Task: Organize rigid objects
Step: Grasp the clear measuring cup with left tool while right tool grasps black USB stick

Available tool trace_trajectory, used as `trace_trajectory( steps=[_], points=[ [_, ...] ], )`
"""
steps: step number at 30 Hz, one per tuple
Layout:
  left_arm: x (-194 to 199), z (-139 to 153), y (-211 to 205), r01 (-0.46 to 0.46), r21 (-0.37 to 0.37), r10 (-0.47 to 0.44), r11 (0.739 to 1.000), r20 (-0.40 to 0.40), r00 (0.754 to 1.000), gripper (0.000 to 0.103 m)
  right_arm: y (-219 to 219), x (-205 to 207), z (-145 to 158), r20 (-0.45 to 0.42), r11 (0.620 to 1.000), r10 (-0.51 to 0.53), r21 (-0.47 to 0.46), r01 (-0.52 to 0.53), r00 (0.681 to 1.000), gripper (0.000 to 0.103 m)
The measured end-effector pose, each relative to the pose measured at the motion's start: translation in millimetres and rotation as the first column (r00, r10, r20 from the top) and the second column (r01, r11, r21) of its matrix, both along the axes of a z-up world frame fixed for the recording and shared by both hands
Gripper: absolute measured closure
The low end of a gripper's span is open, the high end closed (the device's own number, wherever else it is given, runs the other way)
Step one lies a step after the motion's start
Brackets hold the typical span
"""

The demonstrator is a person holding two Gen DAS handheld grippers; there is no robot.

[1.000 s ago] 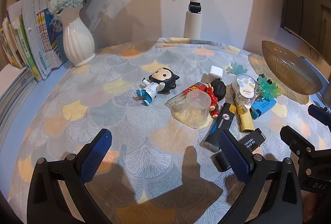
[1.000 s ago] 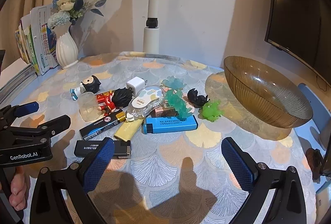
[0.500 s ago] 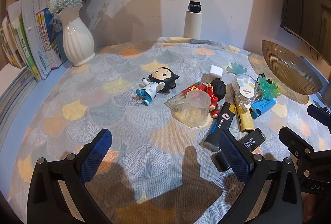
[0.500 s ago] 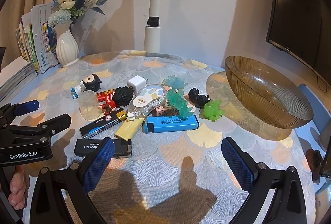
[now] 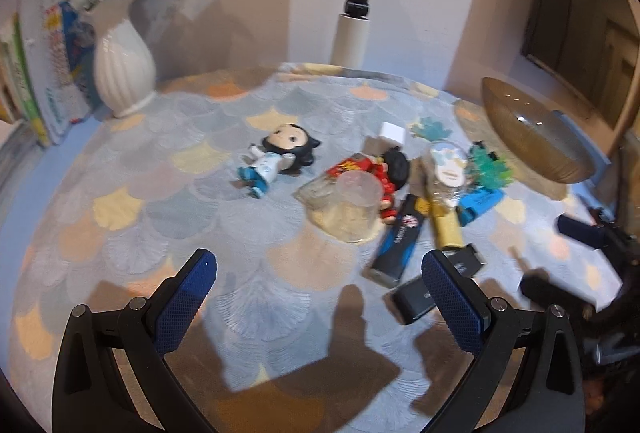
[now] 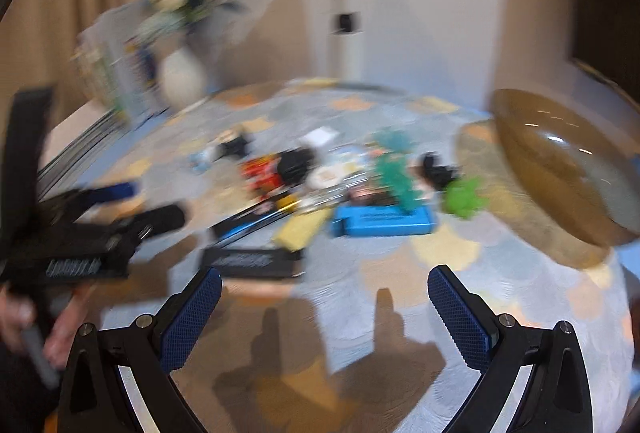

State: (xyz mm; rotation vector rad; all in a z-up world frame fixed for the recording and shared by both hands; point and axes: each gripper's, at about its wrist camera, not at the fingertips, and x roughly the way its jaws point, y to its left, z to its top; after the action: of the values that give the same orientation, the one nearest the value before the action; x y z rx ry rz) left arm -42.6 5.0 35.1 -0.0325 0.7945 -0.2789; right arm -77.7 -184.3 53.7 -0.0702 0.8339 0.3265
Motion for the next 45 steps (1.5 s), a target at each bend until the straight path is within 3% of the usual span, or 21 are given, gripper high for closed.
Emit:
trace_trajectory(
  steps=[3, 5, 7, 8, 14, 21, 24, 30, 35, 37, 38, 40, 41, 43, 45],
  points=[
    [11, 5, -8, 0.054, 0.002, -0.054, 0.999, -0.039, 0.998, 0.012, 16, 6, -1, -0.045, 0.982, 0.165, -0.086, -0.169, 0.985, 0.000],
    [20, 6, -17, 0.086, 0.008, -0.085, 0.996, -0.058, 0.995, 0.013, 26, 9, -3, -0.052, 0.959, 0.248, -0.126, -0.253, 0.967, 0.002],
    [31, 4, -24, 0.101, 0.017, -0.099, 0.995, -0.074, 0.992, 0.027, 33, 14, -7, -0.066, 0.935, 0.310, -0.160, -0.317, 0.948, 0.013],
    [35, 1, -25, 0.113, 0.013, -0.111, 0.994, -0.087, 0.990, 0.041, 37, 18, -10, -0.075, 0.921, 0.339, -0.176, -0.347, 0.938, 0.022],
    [58, -14, -23, 0.112, -0.061, -0.121, 0.992, -0.159, 0.980, 0.043, 40, 40, -29, -0.134, 0.881, 0.426, -0.166, -0.444, 0.895, 0.037],
    [64, -18, -29, 0.117, -0.037, -0.121, 0.993, -0.154, 0.981, 0.068, 46, 52, -39, -0.151, 0.872, 0.469, -0.074, -0.483, 0.870, 0.045],
    [62, -16, -26, 0.110, -0.040, -0.114, 0.993, -0.138, 0.984, 0.068, 49, 40, -35, -0.145, 0.868, 0.480, -0.061, -0.492, 0.865, 0.066],
    [34, -7, -12, 0.135, -0.038, -0.139, 0.990, -0.117, 0.983, 0.068, 47, -3, -31, -0.152, 0.880, 0.467, -0.016, -0.475, 0.871, 0.078],
    [12, -13, 3, 0.156, -0.036, -0.160, 0.987, -0.142, 0.977, 0.068, 52, -31, -29, -0.178, 0.898, 0.435, 0.019, -0.439, 0.883, 0.076],
    [9, -15, 10, 0.143, -0.045, -0.148, 0.989, -0.151, 0.977, 0.067, 53, -29, -29, -0.196, 0.915, 0.402, 0.041, -0.402, 0.895, 0.064],
    [8, -15, 12, 0.140, -0.052, -0.146, 0.989, -0.153, 0.977, 0.067, 56, -26, -28, -0.194, 0.922, 0.386, 0.048, -0.384, 0.902, 0.050],
    [6, -14, 15, 0.129, -0.050, -0.135, 0.990, -0.151, 0.979, 0.064, 66, -21, -32, -0.191, 0.933, 0.354, 0.007, -0.359, 0.916, 0.045],
    [6, -14, 14, 0.126, -0.040, -0.131, 0.991, -0.152, 0.980, 0.056, 73, -18, -34, -0.187, 0.935, 0.344, -0.015, -0.353, 0.920, 0.047],
    [5, -16, 14, 0.108, -0.007, -0.108, 0.994, -0.148, 0.983, 0.056, 84, -17, -34, -0.161, 0.937, 0.332, -0.060, -0.345, 0.929, 0.060],
    [8, -19, 11, 0.100, 0.007, -0.098, 0.995, -0.154, 0.983, 0.059, 90, -19, -33, -0.152, 0.932, 0.343, -0.065, -0.356, 0.927, 0.079]
  ],
)
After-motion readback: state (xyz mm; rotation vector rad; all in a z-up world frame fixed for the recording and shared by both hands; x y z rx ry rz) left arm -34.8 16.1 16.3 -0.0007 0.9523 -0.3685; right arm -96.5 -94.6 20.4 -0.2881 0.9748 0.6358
